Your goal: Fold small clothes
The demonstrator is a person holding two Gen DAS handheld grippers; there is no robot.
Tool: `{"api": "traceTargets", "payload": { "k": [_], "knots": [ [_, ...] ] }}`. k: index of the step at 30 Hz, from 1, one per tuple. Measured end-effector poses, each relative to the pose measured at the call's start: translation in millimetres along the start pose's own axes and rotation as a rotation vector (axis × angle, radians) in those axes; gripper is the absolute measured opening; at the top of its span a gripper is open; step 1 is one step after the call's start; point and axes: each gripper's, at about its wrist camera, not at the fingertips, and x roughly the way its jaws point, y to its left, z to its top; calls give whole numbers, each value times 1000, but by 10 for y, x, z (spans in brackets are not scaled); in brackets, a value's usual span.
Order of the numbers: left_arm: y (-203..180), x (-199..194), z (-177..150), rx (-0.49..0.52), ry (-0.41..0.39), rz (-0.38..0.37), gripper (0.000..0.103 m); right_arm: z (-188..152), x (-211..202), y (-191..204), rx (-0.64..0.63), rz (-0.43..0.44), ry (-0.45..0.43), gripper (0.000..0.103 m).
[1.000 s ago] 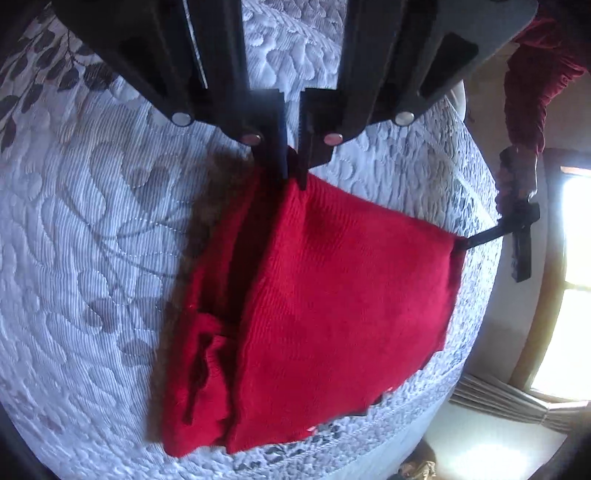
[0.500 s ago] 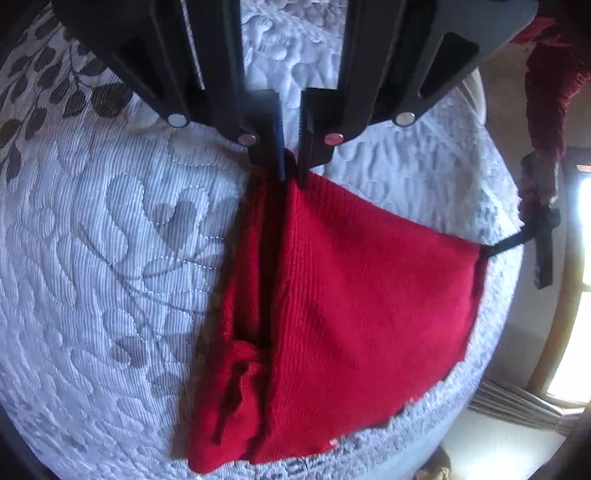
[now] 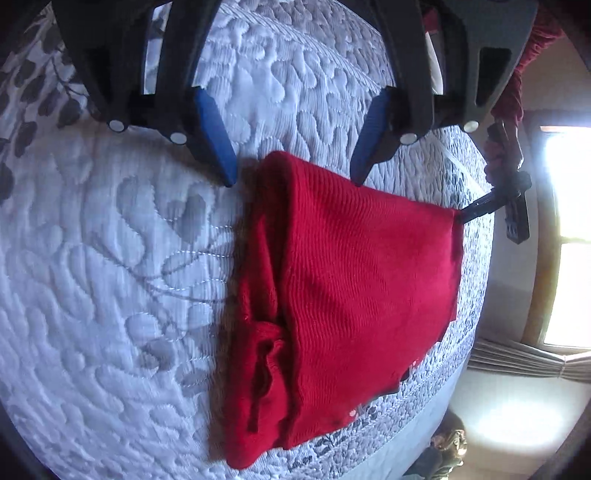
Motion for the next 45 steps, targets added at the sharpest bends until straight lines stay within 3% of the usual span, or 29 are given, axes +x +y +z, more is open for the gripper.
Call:
{"api": "traceTargets", "payload": {
  "k": [3, 5, 7, 9, 10, 12, 21, 31, 34, 36, 45],
  "knots": [
    [-72, 64, 55, 11, 18, -34, 60, 70, 81, 30, -2, 3, -1, 63],
    [-135, 111, 83, 29, 21, -19, 57, 111, 121, 45, 2, 14, 0, 57],
    [-146, 130, 105, 36, 19, 9, 47, 136, 164, 47, 9, 23, 5, 50],
    [-127, 139, 144, 12, 18, -14, 24, 168, 215, 73, 9, 30, 9, 45],
    [-100, 132, 155, -6, 20, -27, 20, 171, 217, 74, 11, 33, 5, 41],
    [-39, 125, 177, -47, 24, -50, 12, 174, 229, 38, 36, 56, 10, 12],
    [-37, -137, 14, -38, -19, -57, 8, 30, -36, 52, -5, 38, -26, 9],
    [-125, -342, -295, 8, 25, -85, 8, -405, -147, 140, -66, -14, 40, 8],
    [-156, -398, -474, 39, 35, -53, 8, -667, -183, 160, -83, -36, 60, 8],
    [-196, -434, -631, 76, 23, 8, 8, -839, -229, 156, -80, -49, 60, 8],
    [-320, -339, -1250, 122, 30, 92, 8, -1514, -277, 108, -73, -139, 39, 6]
  ]
}}
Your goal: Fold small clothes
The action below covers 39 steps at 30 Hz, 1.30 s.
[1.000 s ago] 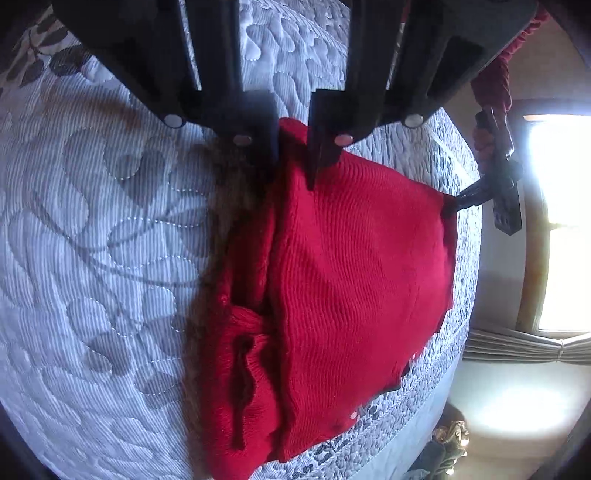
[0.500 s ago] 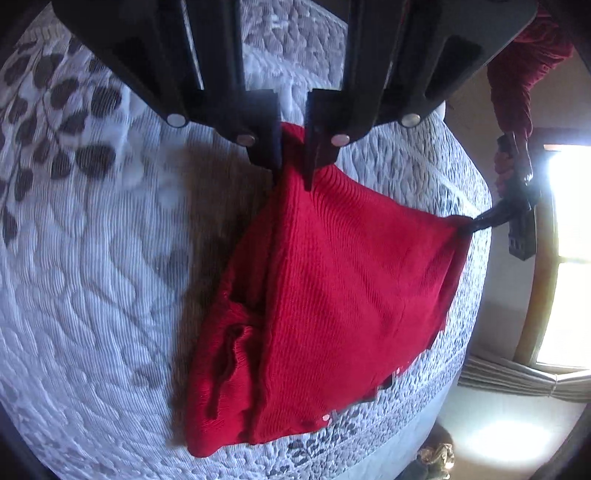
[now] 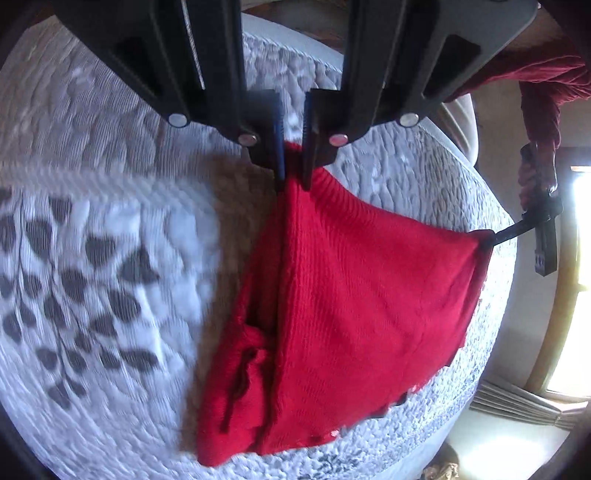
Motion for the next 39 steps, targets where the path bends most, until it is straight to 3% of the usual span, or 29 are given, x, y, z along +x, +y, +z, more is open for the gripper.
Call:
{"api": "traceTargets", "payload": {
  "k": [4, 7, 8, 9, 11, 13, 15, 17, 21, 24, 26, 28, 29, 30, 39],
  "knots": [
    [-6, 164, -3, 8, 12, 33, 9, -85, 67, -120, 27, 10, -18, 6],
    [4, 138, 109, -6, 18, 19, 14, 39, -25, -78, 13, 5, -49, 18],
    [5, 72, 159, -6, 3, 29, 24, 72, -75, -60, 0, 3, -64, 24],
    [14, 7, 215, 1, -21, 54, 46, 145, -165, -32, -15, 4, -86, 38],
    [54, -134, 345, 23, -91, 97, 61, 353, -349, -28, -22, 6, -146, 62],
    [150, -201, 598, 4, -126, 115, 61, 579, -440, -61, -21, 8, -177, 68],
    [266, -190, 831, -24, -123, 70, 61, 893, -480, -162, 8, 9, -194, 76],
    [359, -90, 1121, -45, -124, 87, 61, 1231, -436, -298, 32, 1, -189, 80],
    [446, 190, 1505, -65, -85, 45, 61, 1667, -216, -551, 107, 29, -151, 80],
    [401, 349, 1574, -59, -85, 38, 61, 1865, -42, -528, 100, 63, -115, 81],
    [376, 410, 1635, -58, -89, 35, 55, 1936, 35, -450, 80, 35, -106, 79],
    [325, 454, 1708, -48, -86, 24, 39, 2018, 117, -383, 54, -19, -95, 57],
    [303, 466, 1730, -48, -81, 14, 26, 2053, 148, -372, 45, -51, -85, 27],
    [275, 475, 1758, -49, -74, -2, 18, 2070, 160, -373, 48, -29, -76, 19],
    [173, 495, 1691, -7, -145, 107, 12, 1920, 15, -679, 134, -8, -141, 12]
  ]
}}
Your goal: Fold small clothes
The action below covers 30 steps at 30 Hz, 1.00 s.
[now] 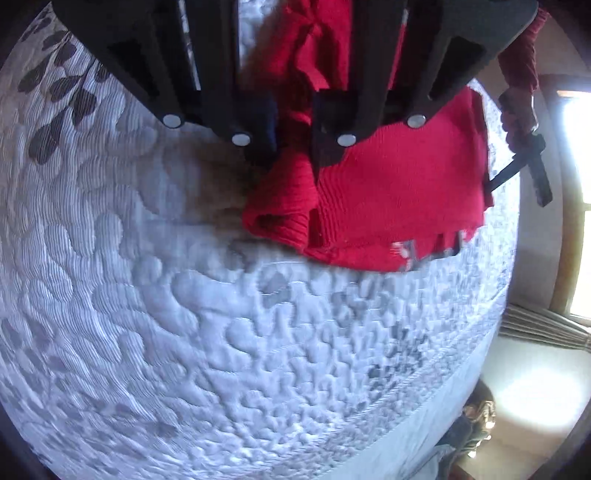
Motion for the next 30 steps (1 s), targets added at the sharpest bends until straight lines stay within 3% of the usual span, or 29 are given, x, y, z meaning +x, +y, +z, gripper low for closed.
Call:
{"api": "traceTargets", "payload": {
  "k": [4, 7, 9, 12, 16, 20, 25, 30],
  "knots": [
    [35, 20, 34, -31, 15, -15, 12, 37, 76, -24, 15, 27, -5, 15],
    [35, -109, 5, -19, 22, 12, 20, -23, -45, 12, 4, 18, -13, 31],
    [27, -251, -53, -21, 20, 37, 25, -115, -192, 37, -8, -12, -30, 51],
    [-50, -443, -183, 6, 8, 63, 37, -306, -371, 59, -19, -22, -32, 61],
    [-289, -667, -357, 56, -15, 5, 38, -562, -404, 54, -2, 20, 10, 63],
    [-578, -589, -425, 97, 14, -33, 38, -729, -297, 56, 14, 38, 31, 69],
    [-742, -286, -465, 129, 64, 33, 38, -838, -195, 48, 45, 64, 32, 70],
    [-737, -172, -453, 134, 71, 34, 40, -894, -139, 91, 34, 78, 50, 64]
  ]
}}
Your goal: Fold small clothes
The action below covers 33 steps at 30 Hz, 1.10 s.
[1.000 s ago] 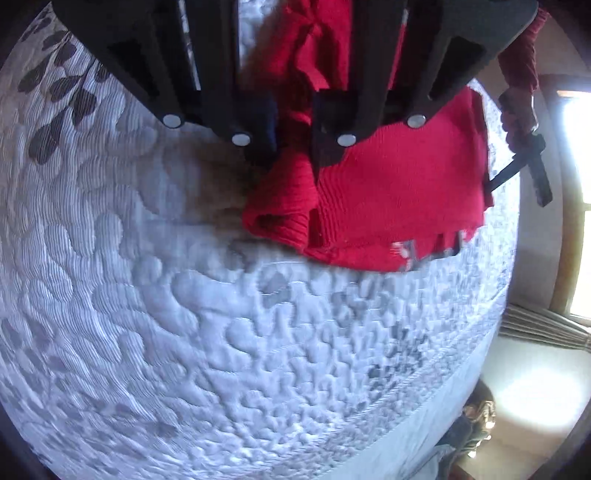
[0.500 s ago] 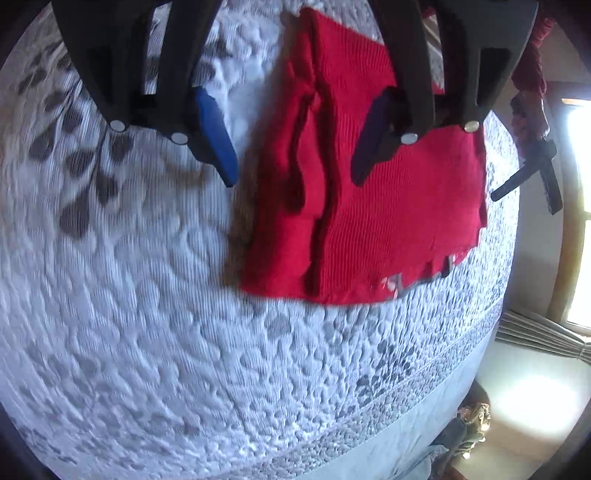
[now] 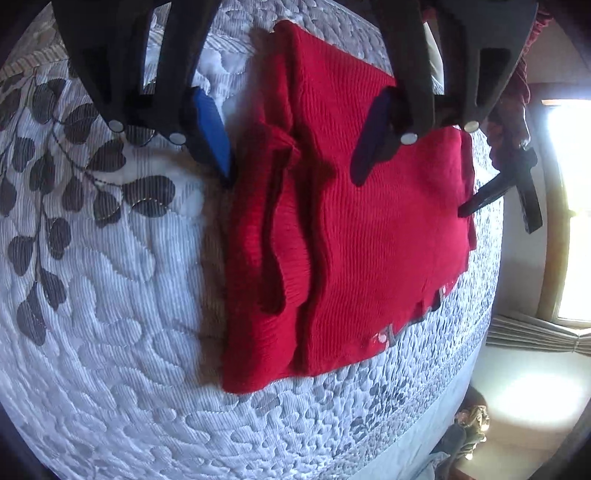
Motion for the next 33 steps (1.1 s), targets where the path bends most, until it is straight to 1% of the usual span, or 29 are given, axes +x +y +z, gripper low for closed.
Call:
{"api": "traceTargets", "payload": {
  "k": [2, 3, 5, 7, 8, 10, 12, 15, 20, 23, 28, 32, 33],
  "knots": [
    [23, 28, -2, 0, 3, -11, 40, 2, 21, -15, 3, -1, 0, 62],
    [35, 37, -8, -3, 2, -18, 40, 10, 35, -33, 12, -1, -1, 58],
    [43, 41, -12, -1, 1, -23, 40, 23, 50, -59, 24, 3, -3, 55],
    [37, 49, -17, 2, 1, -20, 40, 38, 60, -59, 22, -5, -7, 45],
    [37, 49, -21, 3, 1, -18, 40, 41, 62, -66, 21, -21, -9, 38],
    [29, 57, -22, 8, 0, -12, 40, 41, 67, -93, 39, -21, -9, 33],
    [25, 62, -28, 13, -3, -7, 40, 34, 67, -88, 48, 0, -8, 19],
    [17, 81, -16, 17, -3, -6, 40, 16, 60, -26, 38, -22, -18, 17],
    [42, 95, -8, 19, -3, -19, 40, 35, 67, -22, 73, -28, -9, 15],
    [63, 98, -4, 21, -1, -26, 40, 50, 6, 49, 86, -43, -9, 14],
    [43, 104, 15, 30, 11, -15, 40, 91, -142, 358, 69, -78, -12, 14],
    [29, 123, 64, 33, 37, -10, 40, 151, -240, 766, 20, -87, -22, 13],
    [30, 128, 76, 34, 43, -10, 40, 174, -257, 944, -11, -92, -26, 13]
  ]
}}
